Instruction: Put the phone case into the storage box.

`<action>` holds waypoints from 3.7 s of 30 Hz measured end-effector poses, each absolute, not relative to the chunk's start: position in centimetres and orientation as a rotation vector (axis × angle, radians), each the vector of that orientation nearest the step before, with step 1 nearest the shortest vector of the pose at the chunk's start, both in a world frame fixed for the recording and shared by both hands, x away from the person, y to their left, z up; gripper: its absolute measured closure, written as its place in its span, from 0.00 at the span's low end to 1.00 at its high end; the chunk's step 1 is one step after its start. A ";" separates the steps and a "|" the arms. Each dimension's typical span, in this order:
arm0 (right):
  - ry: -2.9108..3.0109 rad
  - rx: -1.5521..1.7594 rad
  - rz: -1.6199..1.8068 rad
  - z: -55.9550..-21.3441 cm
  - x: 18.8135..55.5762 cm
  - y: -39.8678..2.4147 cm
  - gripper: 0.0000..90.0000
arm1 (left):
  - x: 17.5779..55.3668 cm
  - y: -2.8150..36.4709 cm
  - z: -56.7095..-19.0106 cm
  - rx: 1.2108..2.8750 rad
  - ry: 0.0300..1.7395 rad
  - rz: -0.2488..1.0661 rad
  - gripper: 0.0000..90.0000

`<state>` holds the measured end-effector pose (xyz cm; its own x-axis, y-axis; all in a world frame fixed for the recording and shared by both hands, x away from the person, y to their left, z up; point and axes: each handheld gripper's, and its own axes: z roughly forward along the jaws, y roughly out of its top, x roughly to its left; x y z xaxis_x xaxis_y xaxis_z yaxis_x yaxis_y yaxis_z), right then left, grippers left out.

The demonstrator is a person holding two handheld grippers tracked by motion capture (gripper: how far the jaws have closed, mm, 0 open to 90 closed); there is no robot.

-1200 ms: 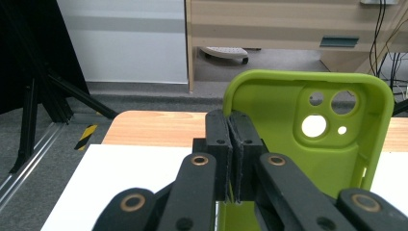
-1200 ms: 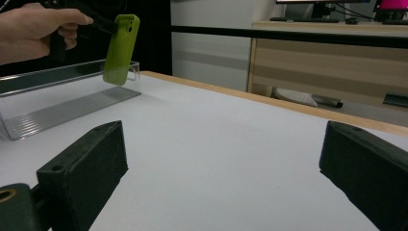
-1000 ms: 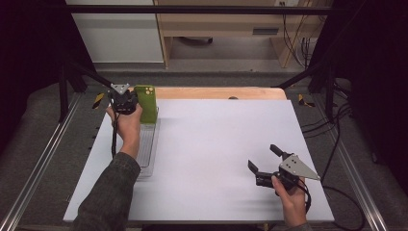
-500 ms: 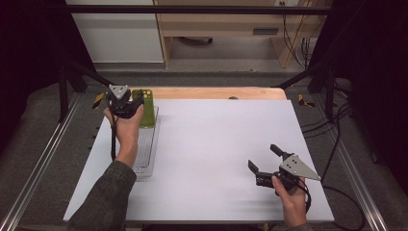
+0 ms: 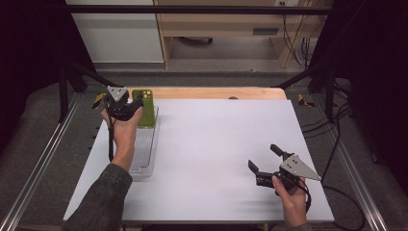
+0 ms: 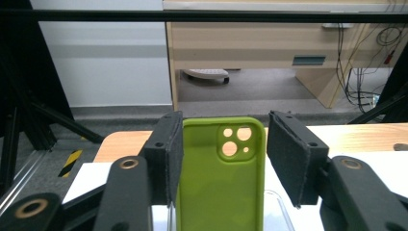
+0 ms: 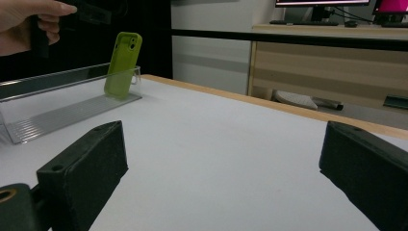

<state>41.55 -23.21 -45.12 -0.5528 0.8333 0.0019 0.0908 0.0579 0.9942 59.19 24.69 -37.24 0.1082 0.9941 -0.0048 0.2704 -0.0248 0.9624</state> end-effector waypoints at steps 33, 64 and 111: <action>1.731 0.923 1.550 -45.1 41.5 -23.1 0.03 | 56.8 21.7 -36.6 1.567 1.186 0.828 0.09; 1.732 0.922 1.556 -45.0 41.5 -22.9 0.03 | 54.1 19.2 -36.8 1.681 0.998 0.757 0.04; 1.746 0.936 1.541 -45.2 41.7 -22.9 0.02 | 50.0 21.6 -35.3 1.611 0.802 0.653 0.03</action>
<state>41.74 -22.89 -45.21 -0.5557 0.8314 0.0033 0.1063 0.0671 0.9921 49.99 21.57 -35.27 0.6096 0.7926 -0.0108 0.1502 -0.1020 0.9834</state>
